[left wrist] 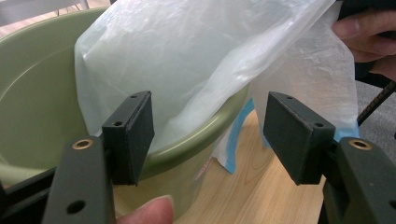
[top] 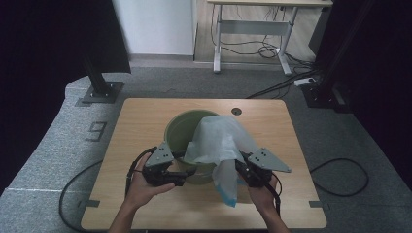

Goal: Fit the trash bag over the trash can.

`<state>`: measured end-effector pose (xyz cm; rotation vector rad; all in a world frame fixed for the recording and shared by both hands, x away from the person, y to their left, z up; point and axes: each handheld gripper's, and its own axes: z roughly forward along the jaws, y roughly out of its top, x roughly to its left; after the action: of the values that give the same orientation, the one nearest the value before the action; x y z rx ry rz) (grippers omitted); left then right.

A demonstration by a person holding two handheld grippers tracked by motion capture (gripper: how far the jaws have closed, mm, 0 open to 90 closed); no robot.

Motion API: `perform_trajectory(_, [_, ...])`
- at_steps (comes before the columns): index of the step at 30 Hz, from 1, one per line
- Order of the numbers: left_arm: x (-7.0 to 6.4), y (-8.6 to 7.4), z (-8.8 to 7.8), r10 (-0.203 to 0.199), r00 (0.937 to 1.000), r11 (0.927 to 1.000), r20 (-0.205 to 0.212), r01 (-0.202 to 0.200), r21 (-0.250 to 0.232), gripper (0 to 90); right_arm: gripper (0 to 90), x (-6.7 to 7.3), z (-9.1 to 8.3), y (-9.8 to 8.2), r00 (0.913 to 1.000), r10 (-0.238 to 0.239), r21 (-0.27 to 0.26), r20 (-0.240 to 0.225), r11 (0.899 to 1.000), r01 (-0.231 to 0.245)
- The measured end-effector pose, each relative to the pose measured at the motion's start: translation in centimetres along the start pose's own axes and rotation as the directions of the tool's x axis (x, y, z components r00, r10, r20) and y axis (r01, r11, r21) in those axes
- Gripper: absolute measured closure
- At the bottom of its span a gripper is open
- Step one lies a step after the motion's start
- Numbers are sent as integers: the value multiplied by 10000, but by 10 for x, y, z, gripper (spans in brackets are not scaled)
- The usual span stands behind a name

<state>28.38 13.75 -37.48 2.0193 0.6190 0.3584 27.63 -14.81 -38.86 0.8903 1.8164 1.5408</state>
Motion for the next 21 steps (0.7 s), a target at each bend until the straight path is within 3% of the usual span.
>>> perform_trajectory(8, [-3, 5, 13, -93, 9998, 9996, -182, 98, 269, 371, 887, 4, 8, 5, 9996, 97, 6, -271, 10000, -97])
perform_trajectory(14, [-3, 8, 18, -372, 9993, 9988, -72, 374, 301, 517, 886, 2, 6, 3, 9993, 111, 78, -360, 9999, -108])
perform_trajectory(18, [0, 11, 19, -836, 9959, 9962, 357, 826, 288, 642, 859, -1, 4, 0, 9989, 153, 157, -446, 9998, -147])
perform_trajectory(19, [2, 12, 21, -1091, 9923, 9938, 586, 1077, 266, 658, 850, -2, 4, 0, 9987, 113, 186, -500, 9998, -104])
perform_trajectory(21, [2, 14, 22, -1160, 9914, 9931, 599, 1147, 242, 688, 844, -3, 4, -1, 9983, 180, 256, -563, 9995, -165])
